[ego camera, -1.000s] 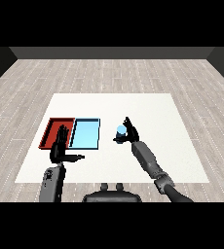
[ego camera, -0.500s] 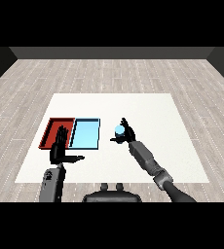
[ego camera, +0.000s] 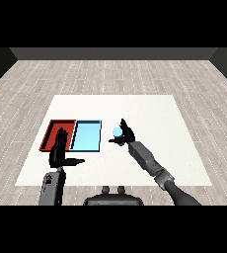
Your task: Pick the blue can and put it in the blue box
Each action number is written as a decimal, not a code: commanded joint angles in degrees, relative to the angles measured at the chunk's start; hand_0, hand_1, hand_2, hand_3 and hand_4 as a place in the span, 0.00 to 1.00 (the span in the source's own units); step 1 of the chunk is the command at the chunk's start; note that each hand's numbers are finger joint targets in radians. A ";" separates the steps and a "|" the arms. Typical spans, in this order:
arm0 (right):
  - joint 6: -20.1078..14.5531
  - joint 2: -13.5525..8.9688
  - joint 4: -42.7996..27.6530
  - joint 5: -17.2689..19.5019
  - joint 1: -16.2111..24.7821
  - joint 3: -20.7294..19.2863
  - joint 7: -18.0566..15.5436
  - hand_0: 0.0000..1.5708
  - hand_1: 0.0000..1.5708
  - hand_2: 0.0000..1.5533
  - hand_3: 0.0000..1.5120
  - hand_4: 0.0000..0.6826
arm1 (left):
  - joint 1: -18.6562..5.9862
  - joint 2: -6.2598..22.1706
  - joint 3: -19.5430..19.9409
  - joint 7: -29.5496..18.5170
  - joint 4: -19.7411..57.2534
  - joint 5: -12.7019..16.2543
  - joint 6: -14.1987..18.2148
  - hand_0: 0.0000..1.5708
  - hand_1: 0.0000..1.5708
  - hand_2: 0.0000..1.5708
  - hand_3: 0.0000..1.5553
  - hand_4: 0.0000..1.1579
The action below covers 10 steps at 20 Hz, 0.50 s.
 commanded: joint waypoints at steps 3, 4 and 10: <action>-8.07 0.02 3.68 -5.42 -3.21 2.26 2.59 0.35 0.35 0.46 0.41 0.00 | -4.20 1.23 2.61 1.15 2.70 1.77 0.01 0.00 0.00 0.00 0.00 0.00; -12.00 0.02 4.90 -2.37 -2.69 4.22 3.27 0.89 0.89 0.91 0.89 0.63 | -1.00 0.64 0.87 1.31 -0.27 0.63 0.06 0.00 0.00 0.00 0.00 0.00; -16.37 0.02 9.31 3.35 -6.56 11.71 9.94 0.95 0.95 0.99 0.98 0.78 | -2.01 1.44 2.81 0.75 0.40 1.69 0.04 0.00 0.00 0.00 0.00 0.00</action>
